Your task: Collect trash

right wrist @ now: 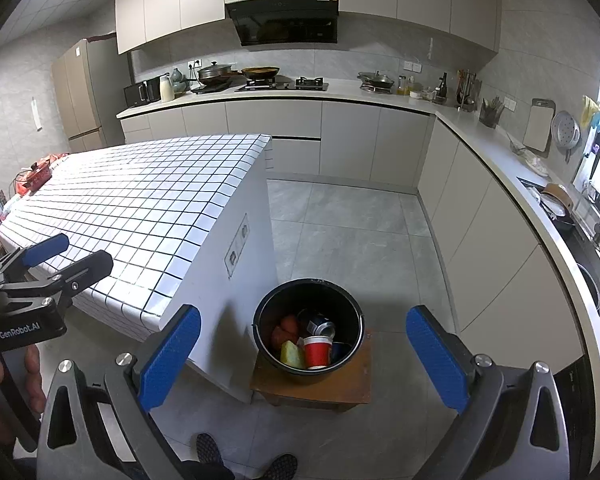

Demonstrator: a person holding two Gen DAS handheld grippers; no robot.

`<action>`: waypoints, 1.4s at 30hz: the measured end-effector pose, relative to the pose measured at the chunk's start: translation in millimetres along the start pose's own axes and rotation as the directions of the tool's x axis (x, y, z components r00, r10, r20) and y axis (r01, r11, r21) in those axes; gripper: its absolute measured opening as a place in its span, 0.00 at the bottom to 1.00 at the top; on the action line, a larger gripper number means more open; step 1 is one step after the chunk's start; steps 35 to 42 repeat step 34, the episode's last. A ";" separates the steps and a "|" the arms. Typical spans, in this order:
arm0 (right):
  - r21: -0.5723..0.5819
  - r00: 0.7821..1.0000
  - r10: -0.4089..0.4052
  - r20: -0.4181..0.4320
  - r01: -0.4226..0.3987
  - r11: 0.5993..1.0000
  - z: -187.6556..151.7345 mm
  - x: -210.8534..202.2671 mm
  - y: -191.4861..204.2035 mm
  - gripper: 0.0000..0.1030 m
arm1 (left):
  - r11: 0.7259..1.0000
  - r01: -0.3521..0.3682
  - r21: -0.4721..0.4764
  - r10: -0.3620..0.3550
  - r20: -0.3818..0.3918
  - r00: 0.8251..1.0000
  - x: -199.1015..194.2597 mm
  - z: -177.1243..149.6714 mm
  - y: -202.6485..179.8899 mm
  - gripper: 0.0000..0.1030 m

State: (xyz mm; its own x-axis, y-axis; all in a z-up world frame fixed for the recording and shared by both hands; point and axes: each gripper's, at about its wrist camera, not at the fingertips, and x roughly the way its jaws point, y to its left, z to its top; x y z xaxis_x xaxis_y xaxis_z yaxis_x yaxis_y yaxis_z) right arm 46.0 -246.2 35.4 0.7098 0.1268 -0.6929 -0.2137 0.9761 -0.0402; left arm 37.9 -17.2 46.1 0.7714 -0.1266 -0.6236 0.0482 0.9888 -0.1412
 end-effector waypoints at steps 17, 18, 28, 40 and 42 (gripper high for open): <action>-0.004 1.000 0.007 -0.004 -0.007 1.000 3.1 3.5 -0.1 1.00 | 1.000 0.001 0.003 -0.001 0.002 1.000 3.2 -0.4 2.2 1.00; -0.004 1.000 0.006 -0.005 -0.006 1.000 3.4 3.6 -0.7 1.00 | 1.000 0.002 0.005 -0.002 0.000 1.000 4.3 -0.4 1.9 1.00; -0.003 1.000 0.005 -0.010 -0.005 1.000 4.6 6.6 -2.1 1.00 | 0.999 0.034 0.017 -0.034 -0.002 0.999 12.8 -0.6 4.5 1.00; -0.002 1.000 -0.003 -0.009 0.003 1.000 6.3 8.7 -4.5 1.00 | 0.997 0.082 0.009 -0.082 -0.007 0.997 13.9 -1.4 5.1 1.00; -0.002 1.000 -0.003 -0.009 0.003 1.000 6.3 8.7 -4.5 1.00 | 0.997 0.082 0.009 -0.082 -0.007 0.997 13.9 -1.4 5.1 1.00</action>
